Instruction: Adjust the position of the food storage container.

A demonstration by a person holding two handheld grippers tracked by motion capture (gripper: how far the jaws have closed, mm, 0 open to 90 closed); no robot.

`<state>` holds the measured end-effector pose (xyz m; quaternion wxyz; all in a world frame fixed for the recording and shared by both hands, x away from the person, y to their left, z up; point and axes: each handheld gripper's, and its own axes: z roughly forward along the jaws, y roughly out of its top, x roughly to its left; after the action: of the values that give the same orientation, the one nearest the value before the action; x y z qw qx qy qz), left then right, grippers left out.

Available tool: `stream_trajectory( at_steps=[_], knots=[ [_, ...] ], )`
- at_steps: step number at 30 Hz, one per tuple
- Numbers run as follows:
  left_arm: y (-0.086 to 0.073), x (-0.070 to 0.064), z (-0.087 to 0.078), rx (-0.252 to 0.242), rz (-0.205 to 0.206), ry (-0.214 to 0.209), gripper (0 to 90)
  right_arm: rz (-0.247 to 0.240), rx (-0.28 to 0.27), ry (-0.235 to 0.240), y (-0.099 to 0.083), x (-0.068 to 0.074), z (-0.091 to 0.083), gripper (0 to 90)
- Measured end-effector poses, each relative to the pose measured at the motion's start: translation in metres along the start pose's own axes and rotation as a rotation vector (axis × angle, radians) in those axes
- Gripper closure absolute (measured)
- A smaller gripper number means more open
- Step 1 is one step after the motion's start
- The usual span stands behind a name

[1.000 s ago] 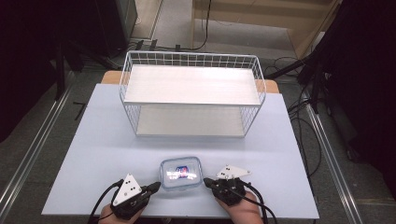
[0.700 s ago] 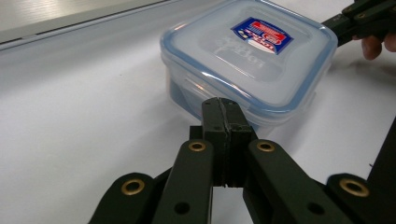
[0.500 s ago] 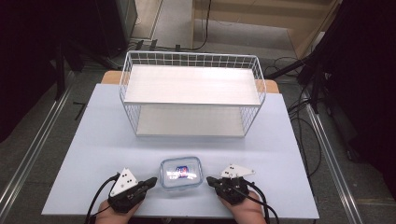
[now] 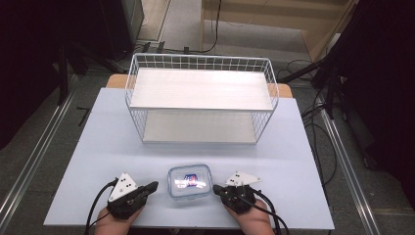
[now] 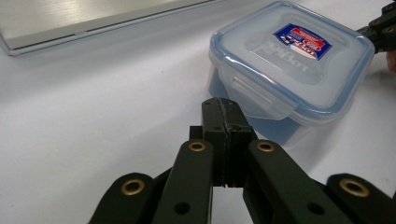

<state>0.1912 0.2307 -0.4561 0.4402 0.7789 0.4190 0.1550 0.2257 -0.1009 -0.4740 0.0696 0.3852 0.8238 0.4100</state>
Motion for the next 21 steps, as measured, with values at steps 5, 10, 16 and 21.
stream_trajectory(
  at_steps=[5, 10, 16, 21],
  knots=[
    [0.003, 0.006, -0.003, -0.017, -0.017, 0.012, 90.0, -0.021, 0.006, 0.041, -0.001, 0.008, 0.000, 90.0],
    [0.010, 0.012, -0.007, -0.029, -0.023, 0.023, 88.4, -0.023, -0.015, 0.032, -0.001, 0.010, -0.010, 90.0],
    [0.016, 0.016, -0.007, -0.023, -0.038, 0.017, 74.2, 0.083, -0.098, 0.018, 0.000, -0.008, -0.027, 80.0],
    [0.017, 0.020, -0.006, -0.030, -0.055, 0.039, 56.2, 0.151, -0.172, 0.022, 0.009, -0.017, -0.031, 58.0]
  ],
)
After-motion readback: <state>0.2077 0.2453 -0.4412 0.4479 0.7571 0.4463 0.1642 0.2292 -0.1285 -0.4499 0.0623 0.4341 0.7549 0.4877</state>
